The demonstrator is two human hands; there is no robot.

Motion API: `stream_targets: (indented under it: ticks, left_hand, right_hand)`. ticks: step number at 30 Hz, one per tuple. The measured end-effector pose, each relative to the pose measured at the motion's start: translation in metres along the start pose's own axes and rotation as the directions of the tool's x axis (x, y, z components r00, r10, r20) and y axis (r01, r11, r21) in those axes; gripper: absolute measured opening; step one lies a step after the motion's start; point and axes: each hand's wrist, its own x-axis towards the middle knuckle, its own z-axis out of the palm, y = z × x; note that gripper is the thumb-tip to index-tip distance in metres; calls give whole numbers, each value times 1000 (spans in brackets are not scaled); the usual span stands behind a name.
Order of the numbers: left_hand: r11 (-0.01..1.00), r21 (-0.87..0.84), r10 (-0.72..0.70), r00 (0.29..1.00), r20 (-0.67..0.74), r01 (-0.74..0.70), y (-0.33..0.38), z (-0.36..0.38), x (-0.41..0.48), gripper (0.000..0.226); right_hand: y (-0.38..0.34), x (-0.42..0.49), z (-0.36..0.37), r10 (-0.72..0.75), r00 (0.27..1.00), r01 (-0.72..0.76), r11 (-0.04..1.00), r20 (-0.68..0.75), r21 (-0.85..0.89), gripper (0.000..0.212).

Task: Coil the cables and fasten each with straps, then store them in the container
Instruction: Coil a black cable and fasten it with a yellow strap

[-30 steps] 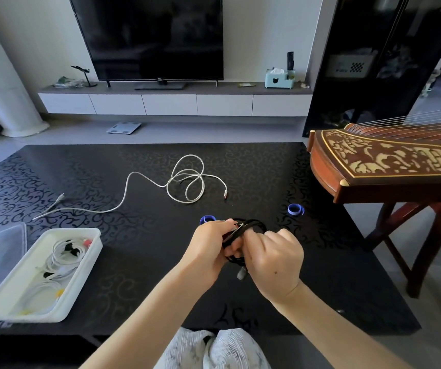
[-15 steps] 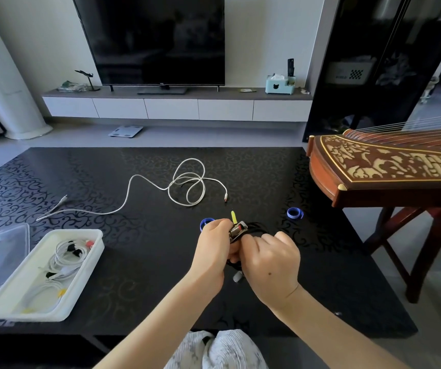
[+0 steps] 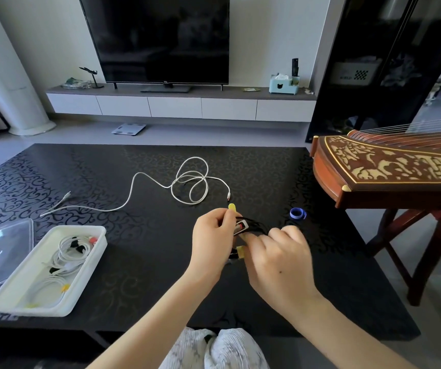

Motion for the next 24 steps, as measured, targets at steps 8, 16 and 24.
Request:
stream_targets:
  ticks: [8, 16, 24]
  left_hand:
    - [979, 158, 113, 988, 104, -129, 0, -18, -3, 25]
    - [940, 200, 211, 931, 299, -277, 8, -24, -19, 23]
    - [913, 164, 298, 883, 362, -375, 16, -26, -28, 32]
  right_hand:
    - [39, 21, -59, -20, 953, -112, 903, 303, 414, 11]
    - [47, 48, -68, -64, 952, -192, 638, 300, 746, 36]
    - [34, 59, -59, 78, 894, -443, 303, 441, 844, 39]
